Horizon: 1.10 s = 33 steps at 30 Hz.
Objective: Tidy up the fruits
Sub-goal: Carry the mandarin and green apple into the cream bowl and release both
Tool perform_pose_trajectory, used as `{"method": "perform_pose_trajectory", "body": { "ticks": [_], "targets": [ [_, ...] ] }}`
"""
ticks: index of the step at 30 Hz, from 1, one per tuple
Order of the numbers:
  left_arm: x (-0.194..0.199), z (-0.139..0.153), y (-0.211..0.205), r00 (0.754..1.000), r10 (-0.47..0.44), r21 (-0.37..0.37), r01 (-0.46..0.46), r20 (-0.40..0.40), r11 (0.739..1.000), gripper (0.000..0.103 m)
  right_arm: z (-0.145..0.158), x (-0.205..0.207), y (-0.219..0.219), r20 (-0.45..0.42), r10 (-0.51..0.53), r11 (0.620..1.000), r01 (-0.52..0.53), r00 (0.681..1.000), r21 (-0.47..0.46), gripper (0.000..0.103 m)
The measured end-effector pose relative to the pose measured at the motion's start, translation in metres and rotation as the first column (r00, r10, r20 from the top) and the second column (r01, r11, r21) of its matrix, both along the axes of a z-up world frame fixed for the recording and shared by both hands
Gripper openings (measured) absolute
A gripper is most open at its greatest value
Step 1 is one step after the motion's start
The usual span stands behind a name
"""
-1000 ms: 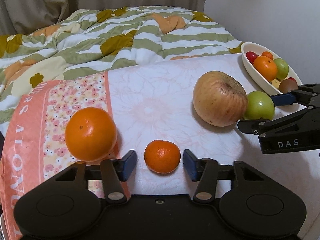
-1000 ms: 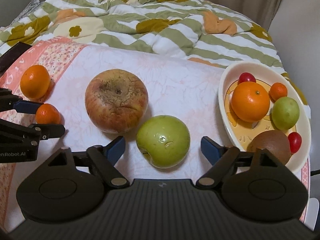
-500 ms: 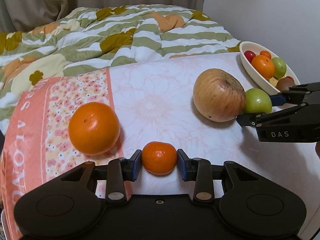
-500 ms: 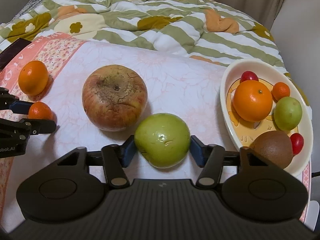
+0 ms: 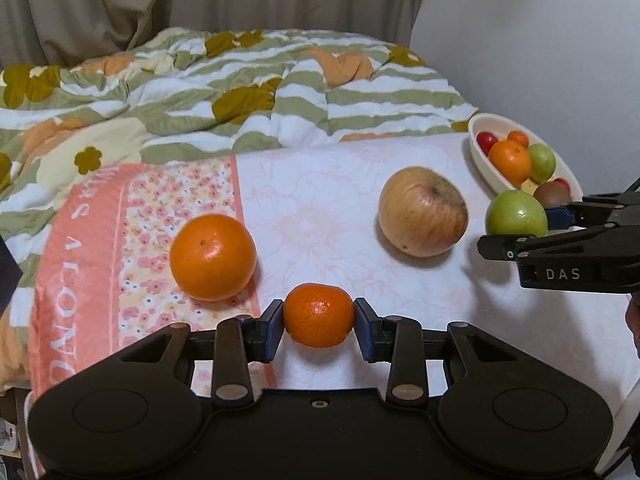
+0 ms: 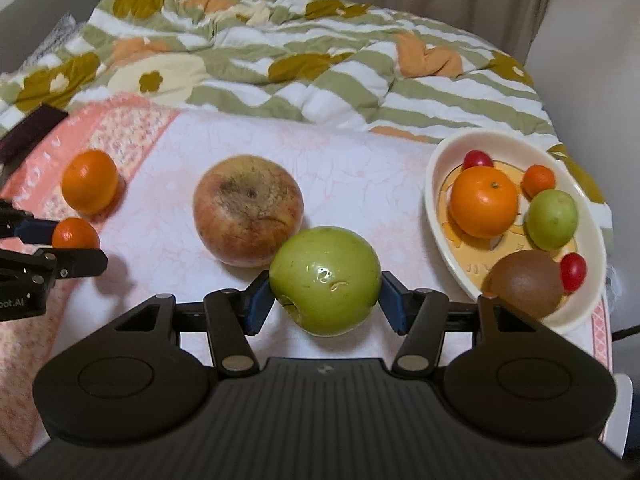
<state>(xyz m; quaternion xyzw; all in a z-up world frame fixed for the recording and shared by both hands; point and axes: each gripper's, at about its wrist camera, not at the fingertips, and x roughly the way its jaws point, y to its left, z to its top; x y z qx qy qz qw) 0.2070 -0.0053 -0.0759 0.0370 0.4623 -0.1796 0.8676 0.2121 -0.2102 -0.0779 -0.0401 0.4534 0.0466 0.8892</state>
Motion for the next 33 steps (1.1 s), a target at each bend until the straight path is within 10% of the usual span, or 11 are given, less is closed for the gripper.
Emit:
{"method": "perform_pose_trajectory", "body": {
  "ticks": [33],
  "targets": [
    [-0.061, 0.112, -0.062, 0.959, -0.020, -0.155, 0.066, 0.281, 0.986, 0.041, 0.124, -0.105, -0.091, 0.216, -0.117, 0.992, 0.103, 0.969, 0.073, 0.072]
  ]
}}
